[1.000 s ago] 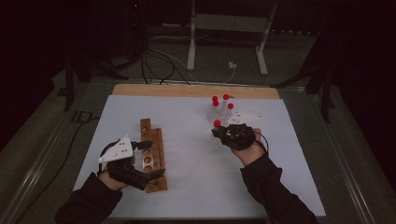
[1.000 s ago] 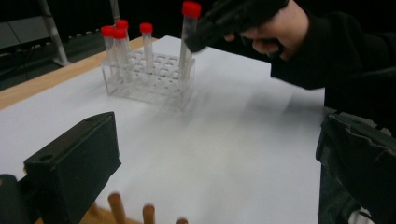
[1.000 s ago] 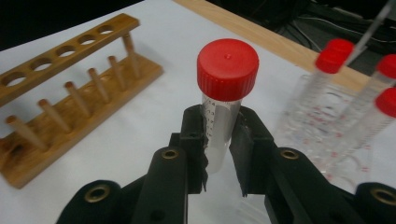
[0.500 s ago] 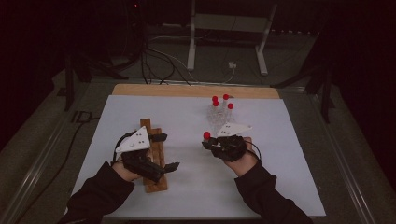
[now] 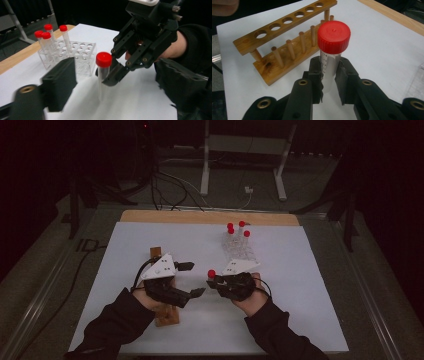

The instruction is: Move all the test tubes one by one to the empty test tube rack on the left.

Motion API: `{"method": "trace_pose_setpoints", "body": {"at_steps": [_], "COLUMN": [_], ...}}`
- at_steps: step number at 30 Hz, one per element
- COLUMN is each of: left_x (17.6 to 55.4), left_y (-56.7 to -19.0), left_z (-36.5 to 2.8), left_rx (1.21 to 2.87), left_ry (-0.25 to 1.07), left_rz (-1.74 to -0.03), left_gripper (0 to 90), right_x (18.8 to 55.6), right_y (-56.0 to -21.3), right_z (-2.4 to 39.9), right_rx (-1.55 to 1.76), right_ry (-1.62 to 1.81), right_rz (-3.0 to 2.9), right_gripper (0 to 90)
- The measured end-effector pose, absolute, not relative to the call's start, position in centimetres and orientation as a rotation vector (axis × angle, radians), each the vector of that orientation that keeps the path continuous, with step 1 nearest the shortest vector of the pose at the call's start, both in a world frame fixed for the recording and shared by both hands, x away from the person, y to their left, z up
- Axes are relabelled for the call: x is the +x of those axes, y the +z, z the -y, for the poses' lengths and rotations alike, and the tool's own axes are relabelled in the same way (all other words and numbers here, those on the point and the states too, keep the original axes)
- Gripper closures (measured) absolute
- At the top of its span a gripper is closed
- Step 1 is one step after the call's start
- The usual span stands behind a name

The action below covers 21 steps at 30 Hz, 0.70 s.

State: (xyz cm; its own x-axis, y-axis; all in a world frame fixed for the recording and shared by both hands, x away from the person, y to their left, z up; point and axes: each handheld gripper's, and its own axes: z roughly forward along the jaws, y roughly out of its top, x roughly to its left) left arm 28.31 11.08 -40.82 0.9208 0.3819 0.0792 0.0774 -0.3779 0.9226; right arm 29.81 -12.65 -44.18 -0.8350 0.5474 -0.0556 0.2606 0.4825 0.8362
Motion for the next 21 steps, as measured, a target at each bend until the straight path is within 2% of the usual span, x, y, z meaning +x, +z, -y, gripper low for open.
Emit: {"method": "trace_pose_setpoints", "body": {"at_steps": [21], "left_x": [29.5], "left_y": [-41.9], "left_z": [-8.9], "left_rx": [1.979], "left_ry": [0.390], "left_rz": [-0.351], "left_gripper": [62.8], "right_x": [28.9], "right_y": [-43.9], "right_z": [11.9], "right_rx": [0.636], "right_ry": [1.302], "right_rz": [-2.434], "right_gripper": [74.8]}}
